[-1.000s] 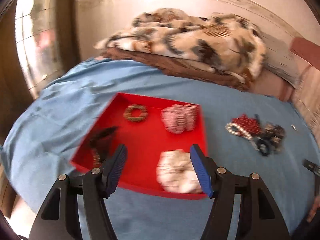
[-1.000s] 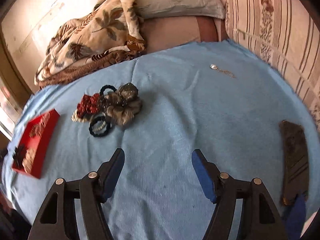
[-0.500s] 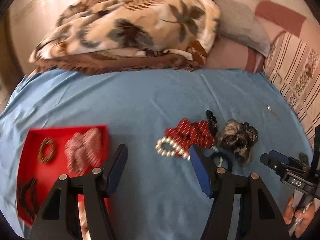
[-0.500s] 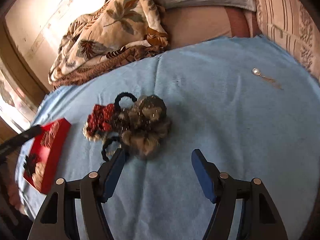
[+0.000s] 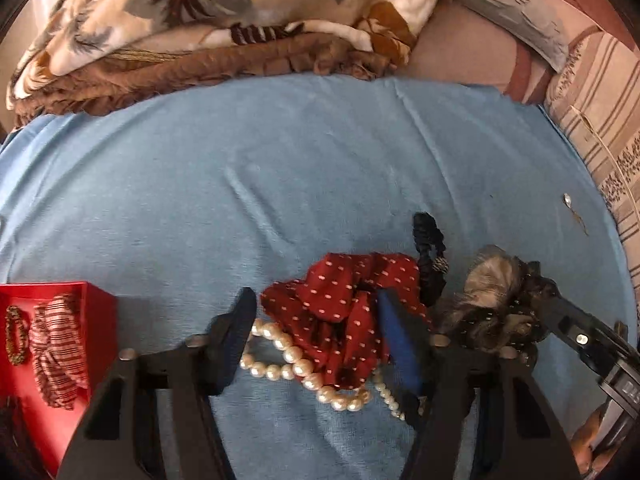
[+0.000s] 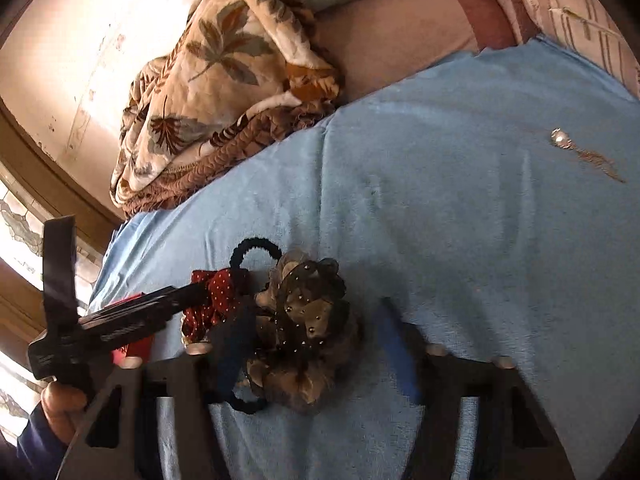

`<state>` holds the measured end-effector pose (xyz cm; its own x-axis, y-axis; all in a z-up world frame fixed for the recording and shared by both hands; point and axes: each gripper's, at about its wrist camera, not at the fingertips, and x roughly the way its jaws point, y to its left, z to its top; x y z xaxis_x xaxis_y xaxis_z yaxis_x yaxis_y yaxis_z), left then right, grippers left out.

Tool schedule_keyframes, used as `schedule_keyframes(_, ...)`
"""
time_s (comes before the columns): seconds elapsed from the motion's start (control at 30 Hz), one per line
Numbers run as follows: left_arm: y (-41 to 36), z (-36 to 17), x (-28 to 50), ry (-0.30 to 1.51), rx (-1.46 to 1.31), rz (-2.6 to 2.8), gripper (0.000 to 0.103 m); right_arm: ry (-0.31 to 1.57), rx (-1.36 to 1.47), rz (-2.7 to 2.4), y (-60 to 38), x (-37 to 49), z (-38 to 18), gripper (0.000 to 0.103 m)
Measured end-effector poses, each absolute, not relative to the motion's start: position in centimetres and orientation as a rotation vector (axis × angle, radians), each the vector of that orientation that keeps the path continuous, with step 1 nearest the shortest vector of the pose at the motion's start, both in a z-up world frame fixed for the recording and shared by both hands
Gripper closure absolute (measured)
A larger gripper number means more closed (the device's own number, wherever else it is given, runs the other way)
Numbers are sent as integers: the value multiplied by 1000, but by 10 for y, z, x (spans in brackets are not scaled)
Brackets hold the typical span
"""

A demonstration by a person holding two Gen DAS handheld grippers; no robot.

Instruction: Organize jewelry

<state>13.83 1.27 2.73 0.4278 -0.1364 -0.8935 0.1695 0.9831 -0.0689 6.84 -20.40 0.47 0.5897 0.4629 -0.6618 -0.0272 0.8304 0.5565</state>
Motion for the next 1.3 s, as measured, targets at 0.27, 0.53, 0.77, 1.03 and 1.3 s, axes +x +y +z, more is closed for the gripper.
schedule_keyframes(0.27, 13, 77, 97, 1036, -46, -280, 98, 857, 586, 360, -206, 51, 24, 93)
schedule_keyframes(0.53, 28, 129, 13, 947, -83, -382, 97, 749, 602, 449, -208, -6, 68, 96)
schedule_keyframes(0.77, 57, 74, -26, 1072, -137, -307, 90, 827, 517, 334, -209, -55, 53, 48)
schedule_keyframes(1.03, 87, 67, -59, 1015, -146, -218, 65, 869, 591, 212, -228, -53, 33, 35)
schedule_keyframes(1.3, 102, 61, -68, 1011, -135, -173, 60, 911, 584, 224, -221, -57, 25, 35)
